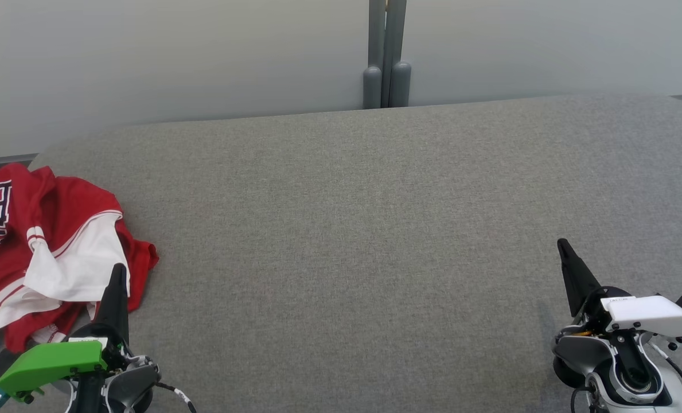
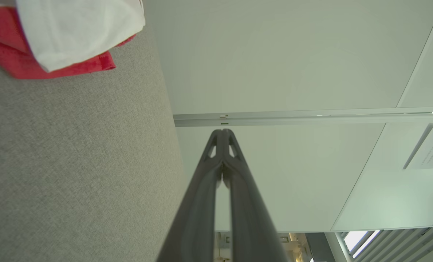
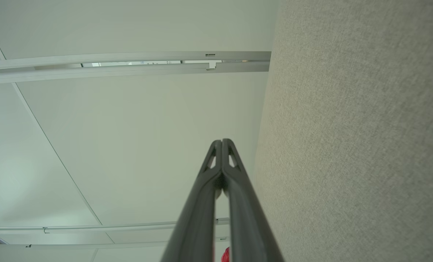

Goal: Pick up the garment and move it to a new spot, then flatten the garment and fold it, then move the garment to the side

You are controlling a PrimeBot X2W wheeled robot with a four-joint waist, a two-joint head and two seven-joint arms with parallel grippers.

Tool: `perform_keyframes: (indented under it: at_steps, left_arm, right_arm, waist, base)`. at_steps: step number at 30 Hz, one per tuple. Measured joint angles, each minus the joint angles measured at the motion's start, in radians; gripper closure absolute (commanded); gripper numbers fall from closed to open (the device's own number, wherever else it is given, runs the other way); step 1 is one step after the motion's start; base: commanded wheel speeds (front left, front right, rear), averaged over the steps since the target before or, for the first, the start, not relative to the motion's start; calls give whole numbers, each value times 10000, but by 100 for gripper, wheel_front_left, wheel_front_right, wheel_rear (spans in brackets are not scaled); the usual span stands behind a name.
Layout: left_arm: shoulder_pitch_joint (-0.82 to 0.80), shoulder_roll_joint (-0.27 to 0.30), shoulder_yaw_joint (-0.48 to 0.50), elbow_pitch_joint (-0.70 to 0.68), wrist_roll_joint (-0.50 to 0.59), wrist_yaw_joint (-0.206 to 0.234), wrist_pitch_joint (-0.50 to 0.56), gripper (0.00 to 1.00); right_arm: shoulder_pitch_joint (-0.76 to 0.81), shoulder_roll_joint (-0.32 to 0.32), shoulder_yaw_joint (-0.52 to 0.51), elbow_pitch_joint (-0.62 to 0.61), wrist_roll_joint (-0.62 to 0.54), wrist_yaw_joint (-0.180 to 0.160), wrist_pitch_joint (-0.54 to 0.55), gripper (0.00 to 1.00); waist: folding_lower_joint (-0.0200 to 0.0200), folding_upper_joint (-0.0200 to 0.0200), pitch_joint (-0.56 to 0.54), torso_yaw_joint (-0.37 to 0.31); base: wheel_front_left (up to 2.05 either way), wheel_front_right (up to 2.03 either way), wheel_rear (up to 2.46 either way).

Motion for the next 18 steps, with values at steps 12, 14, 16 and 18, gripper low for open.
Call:
perform_keyframes:
  at_steps: [12, 14, 16, 18]
  left_arm:
    - [398, -88, -92, 472, 2, 56, -46, 0]
    - [396, -86, -125, 464, 17, 56, -142, 0]
    - [396, -84, -169, 466, 61, 56, -272, 0]
    - [396, -75, -236, 468, 188, 56, -387, 0]
  right_arm:
    - [291, 109, 52, 389, -19, -4, -17, 0]
    - [304, 107, 92, 351, -46, -4, -67, 0]
    - [304, 92, 155, 307, -132, -4, -153, 0]
    - [305, 52, 253, 270, -238, -4, -291, 0]
  waist:
    - [0, 0, 6, 1]
    - [0, 0, 8, 3]
    - [0, 0, 12, 6]
    - [0, 0, 15, 9]
  base:
    - [0, 0, 0]
    - [0, 0, 0]
    - [0, 0, 0]
    - [0, 0, 0]
